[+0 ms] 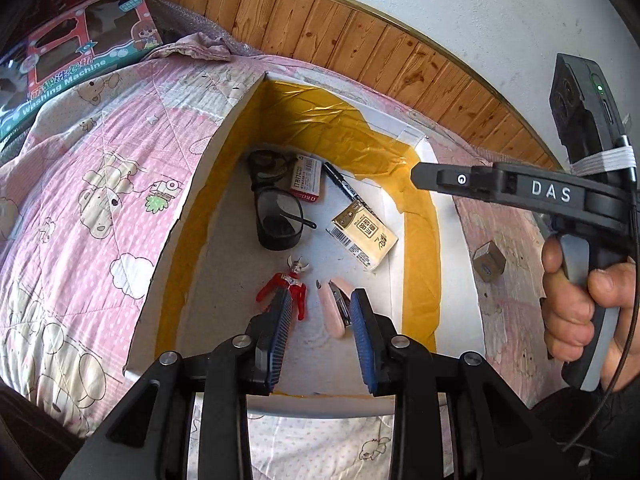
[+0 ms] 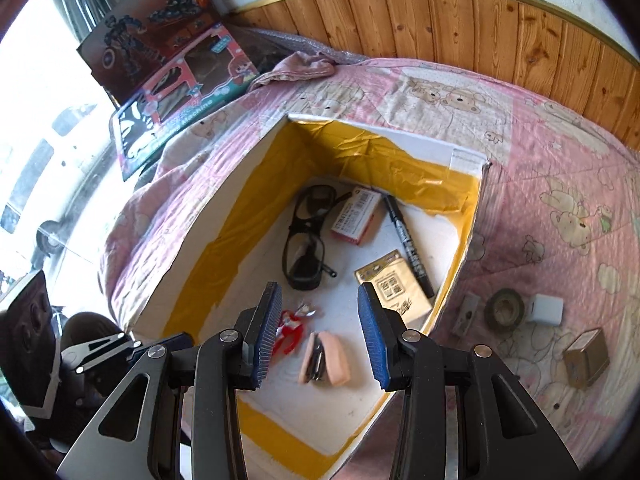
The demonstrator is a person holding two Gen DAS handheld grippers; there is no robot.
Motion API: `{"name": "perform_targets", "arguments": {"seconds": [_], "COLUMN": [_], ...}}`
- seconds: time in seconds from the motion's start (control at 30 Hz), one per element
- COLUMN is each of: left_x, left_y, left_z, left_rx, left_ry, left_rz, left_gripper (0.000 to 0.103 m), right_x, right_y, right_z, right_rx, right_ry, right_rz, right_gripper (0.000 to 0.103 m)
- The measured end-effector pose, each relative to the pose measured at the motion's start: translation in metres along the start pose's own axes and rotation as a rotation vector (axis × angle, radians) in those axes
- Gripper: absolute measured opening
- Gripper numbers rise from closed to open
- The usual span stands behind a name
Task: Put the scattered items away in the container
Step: 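Withdraw both open tools from the box toward the remaining items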
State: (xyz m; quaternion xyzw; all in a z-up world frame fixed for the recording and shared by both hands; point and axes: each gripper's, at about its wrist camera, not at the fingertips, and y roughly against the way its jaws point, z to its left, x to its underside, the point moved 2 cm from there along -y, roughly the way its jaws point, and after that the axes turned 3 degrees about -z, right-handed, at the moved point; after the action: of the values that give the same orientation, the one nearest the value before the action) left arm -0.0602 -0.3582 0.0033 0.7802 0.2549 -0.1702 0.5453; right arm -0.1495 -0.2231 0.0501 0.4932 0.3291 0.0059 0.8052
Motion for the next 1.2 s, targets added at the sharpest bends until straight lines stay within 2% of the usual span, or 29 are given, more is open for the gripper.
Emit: {"name": "perform_targets", "arguments": {"seconds": [0.2,0.4,0.77,0.97,1.2], "left_x": [0.008,0.015,0.023,0.028,0.036], "left_y": [0.014,0.025,0.034,0.028,0.011], "left_z": [-0.017,-0.035,-0.073,-0.099,-0.143], "left_rx": [-0.008,-0.051,-0.028,0.003,0.054], "left_ry": [-0.041,-0.094,-0.159,-0.19,-0.251], "left_rz": [-0.012,-0.036,-0.043,-0.025,0.015], "left_gripper": [0.032,0.032,0.032,0.032,0.032], "right_x": [0.038,0.068,0.112,0.141,0.163], "right_y": [0.022,0.041,0.067,0.074,0.085], "right_z": [0.009,0.001,-0.031,-0.056,-0.102], "right_rx": [-0.064,-0.12,-0.19,-0.197,-0.158], "right_ry": [-0.033,-0.105,-0.255,-0.351,-0.48], "right_rz": [-0.019,-0.048,-0.092,-0.114,-0.153], "right_gripper": [0.042,0.042,0.042,0.042,0.042]}}
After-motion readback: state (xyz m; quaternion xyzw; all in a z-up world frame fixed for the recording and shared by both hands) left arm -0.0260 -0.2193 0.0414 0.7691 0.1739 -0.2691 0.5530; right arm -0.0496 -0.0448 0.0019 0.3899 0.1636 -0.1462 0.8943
